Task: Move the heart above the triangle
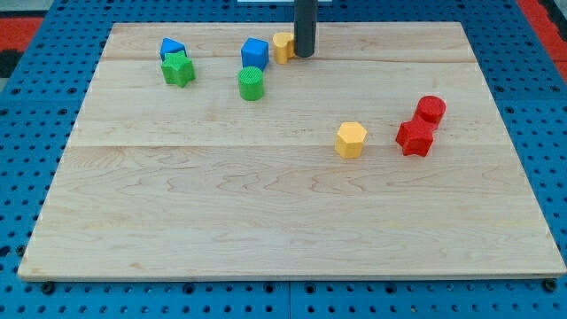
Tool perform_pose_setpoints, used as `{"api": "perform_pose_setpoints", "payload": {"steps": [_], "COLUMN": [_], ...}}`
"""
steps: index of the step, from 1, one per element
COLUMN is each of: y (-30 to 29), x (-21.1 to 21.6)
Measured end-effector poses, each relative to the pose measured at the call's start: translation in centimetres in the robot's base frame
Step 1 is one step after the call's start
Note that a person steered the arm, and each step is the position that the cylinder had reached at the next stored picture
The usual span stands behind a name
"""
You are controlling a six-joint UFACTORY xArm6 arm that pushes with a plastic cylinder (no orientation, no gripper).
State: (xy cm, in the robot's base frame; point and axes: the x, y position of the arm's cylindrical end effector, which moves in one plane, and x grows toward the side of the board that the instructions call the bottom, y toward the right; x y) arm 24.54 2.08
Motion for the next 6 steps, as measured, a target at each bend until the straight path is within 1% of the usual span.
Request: {"api": "perform_pose_setpoints", "payload": {"steps": [1, 2, 5, 6], "y": [-8.4, -11.5, -11.7, -14.9], "x": [-2.2, -2.4, -2.4, -2.5]}}
